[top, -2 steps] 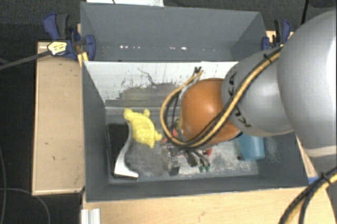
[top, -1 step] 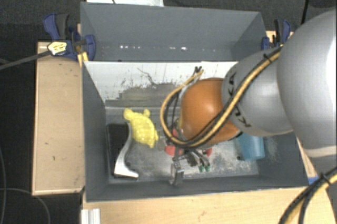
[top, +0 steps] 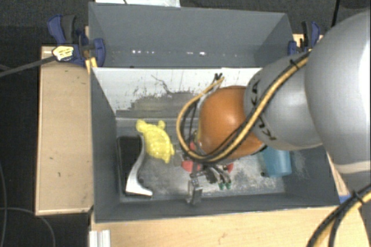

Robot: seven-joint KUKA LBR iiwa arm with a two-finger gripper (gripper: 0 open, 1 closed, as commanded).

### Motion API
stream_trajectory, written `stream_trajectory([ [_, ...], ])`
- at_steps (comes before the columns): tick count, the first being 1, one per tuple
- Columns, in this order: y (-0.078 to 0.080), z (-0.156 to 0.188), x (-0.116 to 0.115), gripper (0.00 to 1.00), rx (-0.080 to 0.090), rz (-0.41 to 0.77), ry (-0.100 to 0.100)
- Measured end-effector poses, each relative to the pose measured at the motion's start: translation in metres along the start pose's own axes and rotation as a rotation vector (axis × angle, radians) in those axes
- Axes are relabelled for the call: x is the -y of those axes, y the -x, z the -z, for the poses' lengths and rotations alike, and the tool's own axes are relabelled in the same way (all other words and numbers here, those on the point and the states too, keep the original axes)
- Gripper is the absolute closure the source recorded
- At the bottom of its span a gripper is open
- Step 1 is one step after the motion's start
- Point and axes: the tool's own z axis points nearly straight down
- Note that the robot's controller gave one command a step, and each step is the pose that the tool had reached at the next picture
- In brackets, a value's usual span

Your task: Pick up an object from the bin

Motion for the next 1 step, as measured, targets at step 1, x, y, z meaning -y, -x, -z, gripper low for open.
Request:
stream_trajectory([
  [1, 0.0242, -0.0081, 0.049, 0.0, 0.0, 0.0, 0.001],
])
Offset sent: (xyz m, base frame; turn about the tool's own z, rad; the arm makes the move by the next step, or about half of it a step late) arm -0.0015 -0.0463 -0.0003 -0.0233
